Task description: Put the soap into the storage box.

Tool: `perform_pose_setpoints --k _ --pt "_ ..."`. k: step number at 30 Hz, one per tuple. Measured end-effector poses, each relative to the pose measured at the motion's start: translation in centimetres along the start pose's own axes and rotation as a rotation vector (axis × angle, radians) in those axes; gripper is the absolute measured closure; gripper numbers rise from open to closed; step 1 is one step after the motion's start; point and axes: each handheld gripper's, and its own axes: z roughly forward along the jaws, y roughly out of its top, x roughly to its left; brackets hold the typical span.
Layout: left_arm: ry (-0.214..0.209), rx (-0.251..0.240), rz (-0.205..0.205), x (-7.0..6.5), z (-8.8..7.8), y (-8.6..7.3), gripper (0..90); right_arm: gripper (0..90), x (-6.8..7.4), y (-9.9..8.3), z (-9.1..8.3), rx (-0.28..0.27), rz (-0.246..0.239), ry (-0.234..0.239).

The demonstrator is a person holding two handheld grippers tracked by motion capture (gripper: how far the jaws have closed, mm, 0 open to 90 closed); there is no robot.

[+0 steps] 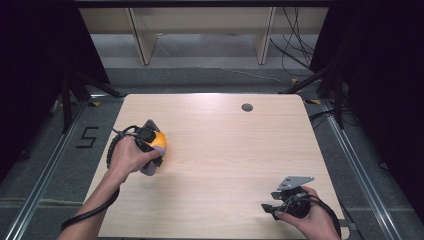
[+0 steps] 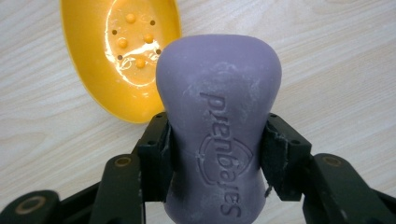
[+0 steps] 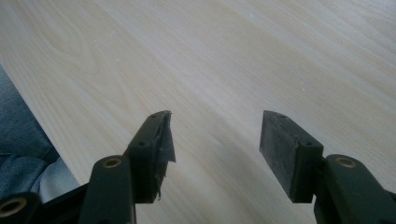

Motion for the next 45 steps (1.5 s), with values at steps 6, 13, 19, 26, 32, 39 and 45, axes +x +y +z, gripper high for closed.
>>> perform_pose_setpoints --k 6,13,19,26,32,39,45 --pt "0.001 0.0 -0.008 0.4 -0.2 0.4 48.9 43.7 0.0 0.0 0.0 0.0 0.0 0.0" --pt "0.007 0.0 -0.02 1.0 -0.2 0.9 48.9 43.7 0.0 0.0 0.0 0.0 0.001 0.001" --pt "0.006 -0.005 -0.048 1.4 -0.1 1.2 48.9 43.7 0.0 0.0 0.0 0.0 0.0 0.001" --pt "0.012 -0.011 -0.063 2.0 0.2 1.6 48.9 43.7 0.0 0.0 0.0 -0.002 -0.002 0.0" --pt "0.009 -0.009 -0.082 2.3 0.4 1.9 48.9 43.7 -0.1 0.0 0.0 -0.003 -0.006 -0.001" --pt "0.016 -0.011 -0.077 2.6 0.5 2.4 49.0 43.7 0.0 0.0 0.0 -0.002 -0.004 0.0" --pt "0.021 -0.019 -0.097 2.8 0.5 2.9 48.9 43.7 0.0 0.0 -0.1 -0.003 -0.004 0.002"
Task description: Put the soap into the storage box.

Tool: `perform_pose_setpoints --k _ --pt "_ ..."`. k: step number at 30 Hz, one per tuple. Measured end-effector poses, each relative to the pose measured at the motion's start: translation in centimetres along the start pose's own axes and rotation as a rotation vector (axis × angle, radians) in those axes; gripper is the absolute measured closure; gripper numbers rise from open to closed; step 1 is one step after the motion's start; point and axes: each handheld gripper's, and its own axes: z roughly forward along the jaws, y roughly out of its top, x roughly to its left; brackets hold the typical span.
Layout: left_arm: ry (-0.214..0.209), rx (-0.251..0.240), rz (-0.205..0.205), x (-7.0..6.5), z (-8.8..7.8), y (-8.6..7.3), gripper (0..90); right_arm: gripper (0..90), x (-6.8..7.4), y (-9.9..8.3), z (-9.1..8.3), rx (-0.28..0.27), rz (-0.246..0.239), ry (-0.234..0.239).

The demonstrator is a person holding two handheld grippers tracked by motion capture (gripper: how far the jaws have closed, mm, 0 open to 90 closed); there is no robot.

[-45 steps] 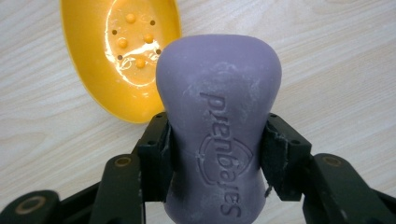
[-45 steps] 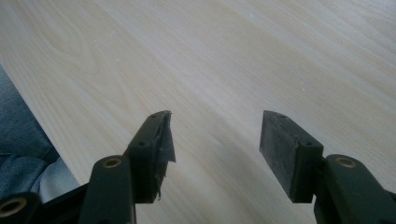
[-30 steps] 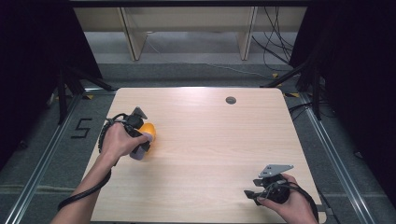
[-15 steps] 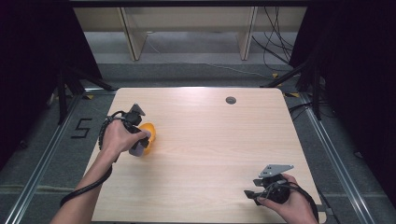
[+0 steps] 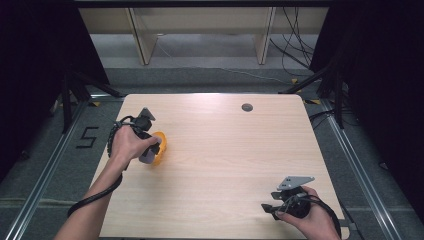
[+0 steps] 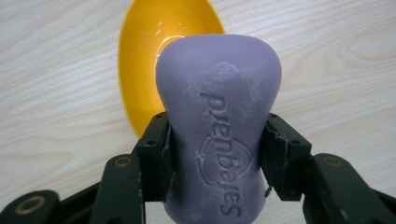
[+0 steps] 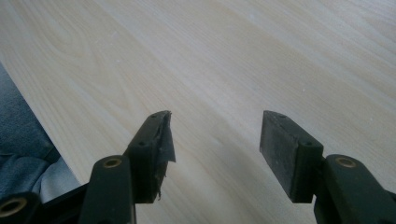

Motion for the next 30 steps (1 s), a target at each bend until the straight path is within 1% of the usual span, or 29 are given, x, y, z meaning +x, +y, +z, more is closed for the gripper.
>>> perform_pose_setpoints --k 3,4,6,8,9,11,13,14,15,16,19,26,27,28,29,30 --pt "0.007 -0.007 0.002 0.0 0.1 0.1 48.9 43.7 0.0 0.0 0.0 0.0 -0.001 0.0" --pt "0.005 -0.007 -0.014 0.0 0.1 0.2 48.9 43.7 0.0 0.0 0.0 0.0 -0.001 0.0" --pt "0.011 -0.007 -0.002 0.1 0.1 0.3 48.9 43.7 0.0 0.0 0.0 0.0 0.0 0.0" --pt "0.018 -0.016 -0.009 0.1 0.1 0.4 48.9 43.7 0.0 0.0 0.0 -0.001 -0.002 0.001" --pt "0.014 -0.014 -0.021 0.0 0.1 0.5 48.9 43.7 0.0 0.0 0.0 -0.001 -0.002 0.001" --pt "0.018 -0.013 -0.004 0.2 0.2 0.6 48.9 43.7 0.0 0.0 0.0 -0.002 0.006 0.001" --pt "0.017 -0.013 -0.011 0.2 0.2 0.7 48.9 43.7 0.0 0.0 0.0 0.0 -0.001 0.001" --pt "0.019 -0.013 -0.016 0.2 0.3 0.8 48.9 43.7 0.1 0.0 0.0 0.002 0.008 0.002" --pt "0.02 -0.014 -0.017 0.2 0.4 0.8 48.9 43.7 0.1 0.0 0.0 0.002 0.008 0.002" --pt "0.022 -0.006 -0.011 0.3 0.4 0.9 48.9 43.7 0.0 0.0 0.0 -0.001 -0.002 0.001" --pt "0.031 -0.013 -0.022 0.4 0.6 1.1 48.9 43.7 0.0 0.0 0.0 -0.001 -0.001 0.002" --pt "0.04 -0.01 -0.018 0.8 0.9 1.4 48.9 43.7 0.0 0.0 0.0 0.0 -0.001 0.002" --pt "0.039 -0.013 -0.029 0.7 1.0 1.4 48.9 43.7 0.0 0.0 0.0 0.0 -0.001 0.002" --pt "0.039 -0.013 -0.032 0.7 1.1 1.5 48.9 43.7 0.0 0.0 0.0 -0.001 -0.001 0.002" --pt "0.043 -0.006 -0.027 0.8 1.1 1.5 48.9 43.7 0.0 0.0 0.0 0.001 0.0 0.003" --pt "0.043 -0.007 -0.034 0.8 1.3 1.6 48.9 43.7 0.0 0.0 0.0 0.001 0.0 0.003"
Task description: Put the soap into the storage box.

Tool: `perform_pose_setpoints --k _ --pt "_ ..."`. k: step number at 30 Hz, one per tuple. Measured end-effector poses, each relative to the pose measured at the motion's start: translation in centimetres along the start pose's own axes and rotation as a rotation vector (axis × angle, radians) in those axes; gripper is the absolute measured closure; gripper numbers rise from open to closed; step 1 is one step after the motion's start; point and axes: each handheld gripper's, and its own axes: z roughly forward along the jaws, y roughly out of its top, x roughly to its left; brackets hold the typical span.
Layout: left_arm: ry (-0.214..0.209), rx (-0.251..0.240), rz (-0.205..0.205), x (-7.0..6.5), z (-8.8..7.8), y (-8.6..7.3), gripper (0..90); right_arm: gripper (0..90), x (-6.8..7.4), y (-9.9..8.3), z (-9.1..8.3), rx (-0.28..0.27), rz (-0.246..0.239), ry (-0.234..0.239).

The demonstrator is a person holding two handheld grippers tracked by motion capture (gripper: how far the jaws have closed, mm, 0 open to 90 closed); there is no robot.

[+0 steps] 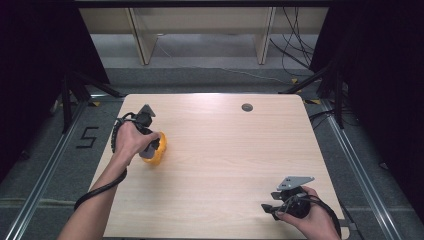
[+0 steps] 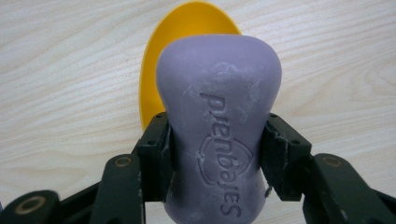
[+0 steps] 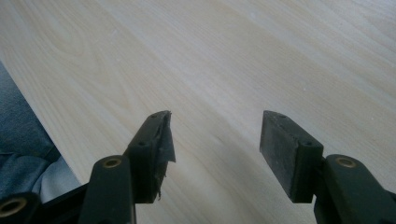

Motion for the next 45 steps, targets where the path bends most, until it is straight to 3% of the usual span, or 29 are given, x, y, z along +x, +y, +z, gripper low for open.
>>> perform_pose_setpoints --k 9,12,15,17,18,21,39,41,43,44,45 --pt "0.002 -0.008 -0.01 0.0 0.3 0.2 48.9 43.7 0.0 0.0 0.0 -0.002 -0.002 -0.001" --pt "0.009 -0.009 0.021 0.2 0.4 0.4 48.9 43.7 0.0 0.0 0.0 -0.002 -0.002 -0.001" --pt "0.01 -0.008 0.017 0.3 0.6 0.4 48.9 43.7 0.0 0.0 0.0 -0.001 -0.002 -0.001" --pt "0.002 -0.011 -0.014 0.1 0.7 0.3 48.9 43.7 0.0 0.0 0.0 0.0 -0.001 0.0" --pt "0.007 -0.013 0.014 0.3 0.8 0.4 48.9 43.6 0.0 0.0 0.0 0.0 0.0 0.001" --pt "0.008 -0.012 0.017 0.4 0.9 0.4 48.9 43.7 0.0 0.0 0.0 0.001 0.0 0.001" --pt "0.011 -0.021 -0.004 0.3 1.9 0.7 48.9 43.6 0.0 0.0 0.1 -0.004 -0.007 0.0" --pt "0.007 -0.008 0.01 0.4 1.9 0.7 48.8 43.5 0.0 0.0 0.1 -0.002 -0.006 0.001" --pt "0.004 -0.015 0.0 0.4 2.1 0.7 48.8 43.5 0.0 0.0 0.1 -0.002 -0.005 0.001" --pt "0.002 -0.016 -0.028 0.2 2.2 0.6 48.9 43.5 0.0 0.0 0.1 -0.002 -0.005 0.001" --pt "0.007 -0.013 0.002 0.5 2.2 0.7 48.9 43.5 0.0 0.0 0.0 0.008 -0.002 0.005"
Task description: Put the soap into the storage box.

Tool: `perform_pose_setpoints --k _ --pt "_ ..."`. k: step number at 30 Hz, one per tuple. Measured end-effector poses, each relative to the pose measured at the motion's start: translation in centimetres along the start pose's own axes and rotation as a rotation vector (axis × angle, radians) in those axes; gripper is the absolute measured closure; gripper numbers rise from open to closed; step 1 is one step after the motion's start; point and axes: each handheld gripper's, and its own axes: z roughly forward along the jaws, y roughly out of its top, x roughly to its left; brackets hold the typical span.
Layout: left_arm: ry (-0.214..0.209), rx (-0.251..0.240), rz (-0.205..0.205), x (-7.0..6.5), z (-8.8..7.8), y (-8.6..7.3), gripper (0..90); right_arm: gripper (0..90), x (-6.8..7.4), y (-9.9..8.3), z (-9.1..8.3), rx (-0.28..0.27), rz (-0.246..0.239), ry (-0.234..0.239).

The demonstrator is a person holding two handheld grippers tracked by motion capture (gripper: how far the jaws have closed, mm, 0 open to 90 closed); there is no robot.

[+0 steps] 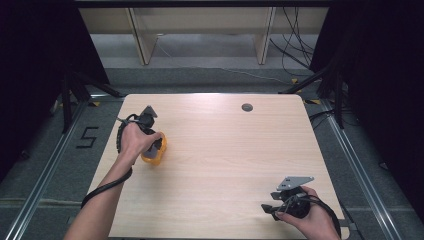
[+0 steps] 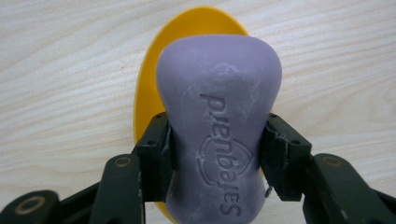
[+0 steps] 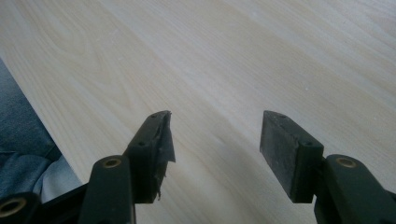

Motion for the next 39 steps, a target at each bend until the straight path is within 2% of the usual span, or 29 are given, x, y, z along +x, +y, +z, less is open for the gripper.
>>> perform_pose_setpoints --k 2,3,8,9,10,12,14,20,21,22,23,24,26,27,28,32,33,35,36,37,39 --pt "0.003 0.001 -0.004 0.0 0.1 0.0 48.8 43.5 0.1 0.1 -0.2 0.014 0.016 0.01" --pt "0.002 0.0 -0.006 0.0 0.2 0.0 48.8 43.5 0.0 0.0 -0.1 0.008 0.0 0.002" --pt "0.001 0.002 -0.003 0.1 0.3 0.0 48.8 43.5 0.0 0.1 -0.1 0.011 0.01 0.005" --pt "-0.004 0.002 -0.036 -0.1 0.4 0.0 48.8 43.5 0.0 0.0 -0.1 0.01 0.003 0.003" --pt "-0.004 0.0 -0.042 -0.2 0.4 0.0 48.8 43.5 0.0 0.0 -0.1 0.009 0.0 0.003" --pt "0.0 0.001 -0.013 0.1 0.5 0.1 48.8 43.5 0.0 0.0 -0.1 0.008 0.0 0.0" --pt "-0.001 0.001 -0.005 0.1 0.6 0.0 48.8 43.5 0.0 0.0 -0.1 0.009 0.0 0.002" --pt "-0.002 0.01 -0.004 0.1 0.9 0.1 48.8 43.5 0.0 -0.1 0.1 -0.007 -0.007 -0.003" --pt "-0.01 0.001 -0.049 -0.2 1.1 0.0 48.8 43.5 0.0 -0.1 0.0 -0.007 -0.007 -0.003" --pt "-0.006 0.0 -0.048 -0.2 1.1 0.0 48.7 43.5 0.0 -0.1 0.0 -0.007 -0.007 -0.002" --pt "-0.002 0.008 -0.008 0.1 1.1 0.1 48.7 43.5 0.0 -0.1 0.1 -0.008 -0.007 -0.003" --pt "-0.003 0.012 0.009 0.2 1.1 0.1 48.7 43.5 0.0 -0.1 0.1 -0.007 -0.008 -0.003" --pt "-0.007 0.011 -0.002 0.2 1.2 0.1 48.7 43.5 0.0 0.0 -0.1 0.01 -0.004 0.003" --pt "-0.012 0.007 -0.039 0.0 1.3 0.0 48.7 43.5 0.0 0.0 -0.1 0.01 -0.004 0.003" --pt "-0.013 0.019 -0.026 0.2 1.3 0.0 48.6 43.5 0.1 0.1 -0.2 0.015 0.012 0.009" --pt "-0.019 0.017 -0.023 0.4 1.6 -0.1 48.5 43.5 0.0 0.0 -0.1 0.011 -0.001 0.003" --pt "-0.016 0.007 0.003 0.6 1.7 0.0 48.5 43.5 0.0 0.0 -0.1 0.01 -0.004 0.002" --pt "-0.016 0.005 0.006 0.6 1.7 -0.1 48.3 43.5 0.0 0.0 -0.1 0.01 -0.004 0.002" --pt "-0.018 0.002 0.014 0.6 1.7 -0.1 48.2 43.5 0.1 0.1 -0.2 0.014 0.012 0.011" --pt "-0.026 0.003 -0.03 0.3 1.7 -0.2 48.0 43.5 0.1 0.1 -0.2 0.014 0.011 0.009" --pt "-0.025 -0.012 0.017 0.6 1.4 0.0 46.2 43.5 0.0 -0.1 0.0 -0.008 -0.008 -0.004"
